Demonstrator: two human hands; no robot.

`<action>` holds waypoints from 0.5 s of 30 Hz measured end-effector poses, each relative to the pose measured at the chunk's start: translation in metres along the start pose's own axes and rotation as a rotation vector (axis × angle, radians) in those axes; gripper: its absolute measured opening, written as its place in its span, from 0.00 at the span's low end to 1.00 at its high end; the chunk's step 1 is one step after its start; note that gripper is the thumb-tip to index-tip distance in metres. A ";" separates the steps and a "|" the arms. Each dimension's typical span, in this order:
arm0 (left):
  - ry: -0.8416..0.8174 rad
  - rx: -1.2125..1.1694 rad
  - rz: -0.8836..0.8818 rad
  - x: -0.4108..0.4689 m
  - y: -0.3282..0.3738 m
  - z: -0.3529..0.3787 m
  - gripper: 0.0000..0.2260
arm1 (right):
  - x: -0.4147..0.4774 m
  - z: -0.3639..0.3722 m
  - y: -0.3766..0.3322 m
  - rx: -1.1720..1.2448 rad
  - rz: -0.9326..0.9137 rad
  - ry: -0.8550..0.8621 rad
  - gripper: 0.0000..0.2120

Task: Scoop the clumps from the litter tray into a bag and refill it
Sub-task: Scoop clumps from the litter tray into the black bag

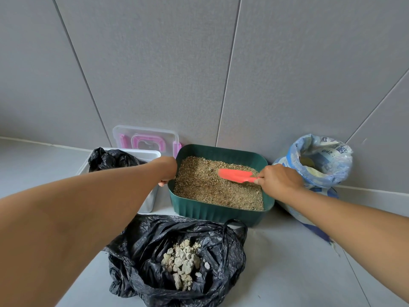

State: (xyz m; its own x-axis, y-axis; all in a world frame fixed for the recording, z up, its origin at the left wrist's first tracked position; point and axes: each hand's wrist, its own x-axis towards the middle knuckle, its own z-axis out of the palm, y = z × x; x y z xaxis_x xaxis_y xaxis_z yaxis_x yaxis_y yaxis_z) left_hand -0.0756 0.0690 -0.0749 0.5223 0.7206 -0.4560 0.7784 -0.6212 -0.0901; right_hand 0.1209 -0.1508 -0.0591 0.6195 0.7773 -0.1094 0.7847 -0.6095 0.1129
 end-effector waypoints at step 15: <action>-0.053 -0.214 -0.051 -0.003 0.002 -0.004 0.15 | 0.017 0.012 -0.027 0.041 0.029 -0.042 0.13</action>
State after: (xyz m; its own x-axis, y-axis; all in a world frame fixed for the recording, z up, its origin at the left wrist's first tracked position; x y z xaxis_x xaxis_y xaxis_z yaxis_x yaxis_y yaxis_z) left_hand -0.0741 0.0666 -0.0705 0.4659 0.7284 -0.5023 0.8624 -0.5008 0.0736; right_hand 0.1102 -0.1233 -0.0755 0.6416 0.7527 -0.1476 0.7661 -0.6381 0.0762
